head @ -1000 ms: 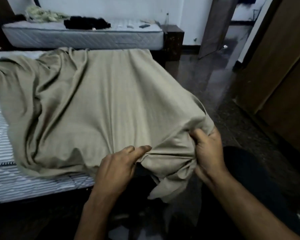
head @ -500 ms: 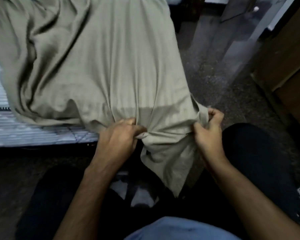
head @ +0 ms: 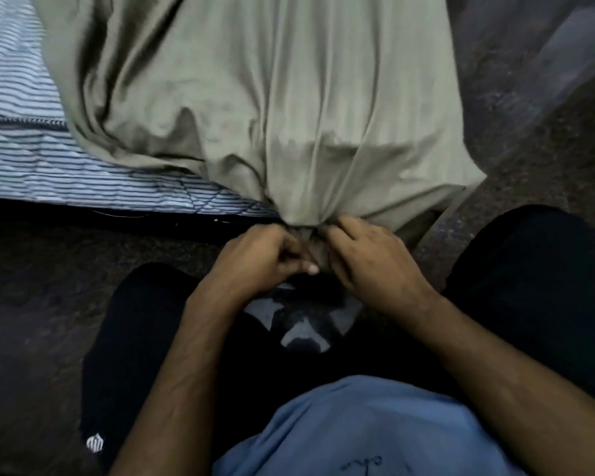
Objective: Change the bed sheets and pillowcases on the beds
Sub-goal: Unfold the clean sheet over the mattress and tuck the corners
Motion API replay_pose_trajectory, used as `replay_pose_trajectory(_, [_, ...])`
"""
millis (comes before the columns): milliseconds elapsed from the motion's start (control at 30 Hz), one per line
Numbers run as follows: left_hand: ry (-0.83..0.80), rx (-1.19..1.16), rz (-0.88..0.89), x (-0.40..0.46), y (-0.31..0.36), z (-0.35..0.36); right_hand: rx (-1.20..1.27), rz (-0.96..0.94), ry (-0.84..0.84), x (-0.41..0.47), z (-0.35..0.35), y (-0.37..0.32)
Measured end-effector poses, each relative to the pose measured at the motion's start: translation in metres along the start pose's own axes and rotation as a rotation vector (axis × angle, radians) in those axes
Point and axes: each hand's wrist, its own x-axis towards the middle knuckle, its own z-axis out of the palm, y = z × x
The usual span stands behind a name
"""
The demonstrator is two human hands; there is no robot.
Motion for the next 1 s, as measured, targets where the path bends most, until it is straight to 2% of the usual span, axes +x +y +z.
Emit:
replay_pose_trajectory(67, [-0.012, -0.033, -0.065, 0.001, -0.017, 0.012, -0.005, 0.07, -0.011, 0.006, 0.009, 0.004])
replay_pose_trajectory(100, [0.071, -0.082, -0.094, 0.001, -0.024, 0.019, 0.005, 0.091, -0.025, 0.01, 0.012, 0.005])
replay_pose_trajectory(200, [0.492, -0.428, -0.12, 0.009, -0.027, 0.032, 0.035, 0.108, -0.035, 0.02, 0.018, 0.008])
replay_pose_trajectory(267, [0.701, -0.792, -0.143, 0.017, -0.017, 0.03, 0.01, 0.11, 0.019, 0.025, 0.021, 0.005])
replay_pose_trajectory(367, [0.741, -1.495, -0.031, 0.03, 0.005, 0.021, -0.087, 0.128, 0.095, 0.031, 0.028, 0.001])
replay_pose_trajectory(467, [0.667, -1.883, 0.132, 0.033, 0.021, 0.009, -0.196, 0.131, 0.129, 0.034, 0.041, 0.004])
replay_pose_trajectory(567, [0.489, -1.883, 0.188, 0.024, 0.027, 0.004, -0.307, 0.09, 0.204, 0.036, 0.052, 0.011])
replay_pose_trajectory(633, [0.383, -1.858, 0.245, 0.019, 0.024, 0.007, -0.246, 0.069, 0.22, 0.037, 0.051, 0.009])
replay_pose_trajectory(767, [0.259, -1.853, 0.214, 0.006, 0.006, 0.011, 0.08, 0.015, 0.018, 0.025, 0.037, 0.003])
replay_pose_trajectory(833, [0.299, -1.846, 0.292, -0.008, -0.006, 0.012, 0.189, -0.069, -0.102, 0.014, 0.032, 0.006])
replay_pose_trajectory(900, [0.381, -1.909, 0.355, -0.021, -0.016, 0.015, 0.198, -0.124, -0.141, 0.008, 0.031, 0.005])
replay_pose_trajectory(933, [0.465, -1.943, 0.318, -0.026, -0.024, 0.018, 0.189, -0.146, -0.112, 0.008, 0.03, 0.003])
replay_pose_trajectory(967, [0.576, -1.944, 0.195, -0.03, -0.03, 0.021, 0.177, -0.168, -0.046, 0.01, 0.029, 0.001])
replay_pose_trajectory(1000, [0.683, -1.888, -0.012, -0.03, -0.038, 0.024, 0.166, -0.192, 0.038, 0.013, 0.027, -0.003])
